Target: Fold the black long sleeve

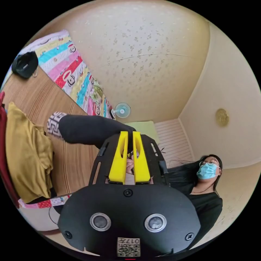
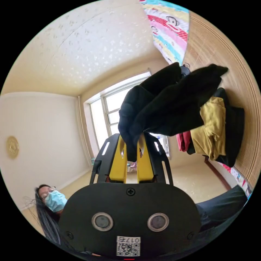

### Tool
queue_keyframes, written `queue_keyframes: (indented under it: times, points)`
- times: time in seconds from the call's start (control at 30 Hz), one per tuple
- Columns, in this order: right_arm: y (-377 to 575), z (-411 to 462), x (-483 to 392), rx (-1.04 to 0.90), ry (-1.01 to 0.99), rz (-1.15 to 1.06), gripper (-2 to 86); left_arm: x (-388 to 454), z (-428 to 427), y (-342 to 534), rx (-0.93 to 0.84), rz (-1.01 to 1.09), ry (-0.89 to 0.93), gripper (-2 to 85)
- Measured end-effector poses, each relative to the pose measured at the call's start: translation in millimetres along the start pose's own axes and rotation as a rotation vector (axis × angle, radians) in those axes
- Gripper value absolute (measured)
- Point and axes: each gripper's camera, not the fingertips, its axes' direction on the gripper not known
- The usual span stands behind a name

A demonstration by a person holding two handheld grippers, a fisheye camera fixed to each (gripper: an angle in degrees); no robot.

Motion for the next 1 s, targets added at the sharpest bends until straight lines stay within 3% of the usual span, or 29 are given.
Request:
queue_keyframes:
  times: [0.1, 0.2, 0.27, 0.33, 0.43, 0.6, 0.73, 0.87, 1.0]
  points:
    - [7, 58, 34, -0.035, 0.021, 0.03, 7.1, -4, -37, 23, 0.014, -0.002, -0.117, 3.7]
    - [19, 96, 101, -0.1, 0.186, 0.157, 7.0, -55, -68, 76, 0.056, -0.19, -0.271, 3.8]
    - [38, 122, 175, -0.353, 0.412, 0.44, 5.7, -100, -93, 145, 0.137, -0.427, -0.481, 3.2]
    - [59, 131, 217, -0.561, 0.514, 0.591, 3.7, -120, -108, 197, 0.21, -0.55, -0.591, 0.3]
    - [86, 109, 238, -0.624, 0.554, 0.645, 1.7, -133, -110, 249, 0.3, -0.655, -0.672, -0.7]
    - [100, 33, 219, -0.463, 0.682, 0.621, 0.8, -116, -33, 200, 0.174, -0.482, -0.855, -0.9]
    - [110, -18, 176, -0.426, 1.0, 0.55, 0.5, -77, 117, 135, -0.08, -0.147, -1.073, -1.0]
    - [139, -46, 125, -0.376, 1.512, 0.439, 0.4, -65, 265, 123, -0.248, 0.058, -0.979, -1.0]
    - [180, -63, 97, -0.326, 1.651, 0.316, 0.3, -71, 374, 136, -0.364, 0.122, -0.943, -1.0]
